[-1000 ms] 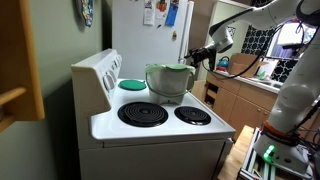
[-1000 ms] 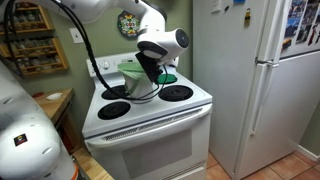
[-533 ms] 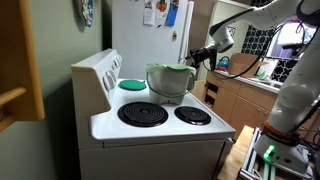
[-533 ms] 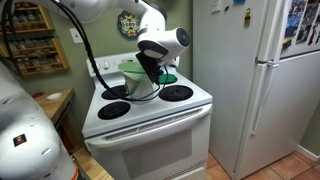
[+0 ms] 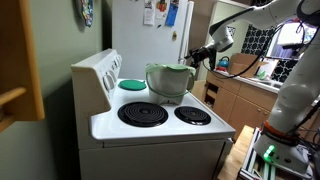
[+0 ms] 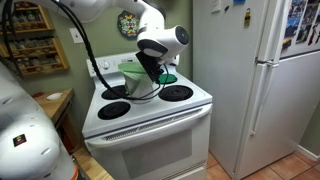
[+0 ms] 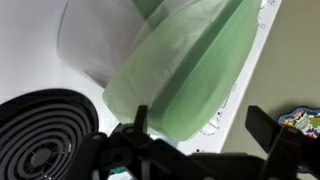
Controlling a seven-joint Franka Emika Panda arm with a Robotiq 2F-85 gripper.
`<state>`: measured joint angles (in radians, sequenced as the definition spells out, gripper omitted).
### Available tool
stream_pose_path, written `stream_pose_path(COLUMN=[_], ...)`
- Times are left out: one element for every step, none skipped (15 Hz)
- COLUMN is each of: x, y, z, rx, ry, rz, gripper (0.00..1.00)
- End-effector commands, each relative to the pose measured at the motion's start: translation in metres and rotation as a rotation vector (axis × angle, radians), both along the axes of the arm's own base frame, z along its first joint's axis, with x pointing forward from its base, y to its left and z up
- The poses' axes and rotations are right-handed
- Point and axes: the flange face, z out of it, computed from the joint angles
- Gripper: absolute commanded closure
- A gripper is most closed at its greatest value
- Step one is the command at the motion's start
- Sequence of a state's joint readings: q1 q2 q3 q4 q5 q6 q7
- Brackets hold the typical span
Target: Open the bin
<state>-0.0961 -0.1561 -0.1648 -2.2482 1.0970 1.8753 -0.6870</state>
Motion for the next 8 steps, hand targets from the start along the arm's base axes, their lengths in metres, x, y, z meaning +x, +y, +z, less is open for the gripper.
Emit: stream_pose_path(x=[0.0043, 0.0051, 0.0059, 0.0069, 0.0075, 0.0074, 0.0071, 0.0066], y=[0.0044, 0.0044, 0.0045, 0.0054, 0.0064, 0.0079, 0.0086, 0.009], z=[0.0007, 0.0011, 0.0013, 0.0014, 0.0022, 0.0038, 0.0056, 0.008], rx=[-0.013, -0.015, -0.017, -0.019, -0.015, -0.011, -0.008, -0.002], ry=[-0.005, -0.01, -0.013, -0.014, -0.02, -0.028, -0.034, -0.044], rz=[-0.02, -0.031, -0.037, -0.039, -0.041, -0.037, -0.037, -0.032], gripper=[0.0, 0.0, 0.0, 0.0, 0.0, 0.0, 0.0, 0.0])
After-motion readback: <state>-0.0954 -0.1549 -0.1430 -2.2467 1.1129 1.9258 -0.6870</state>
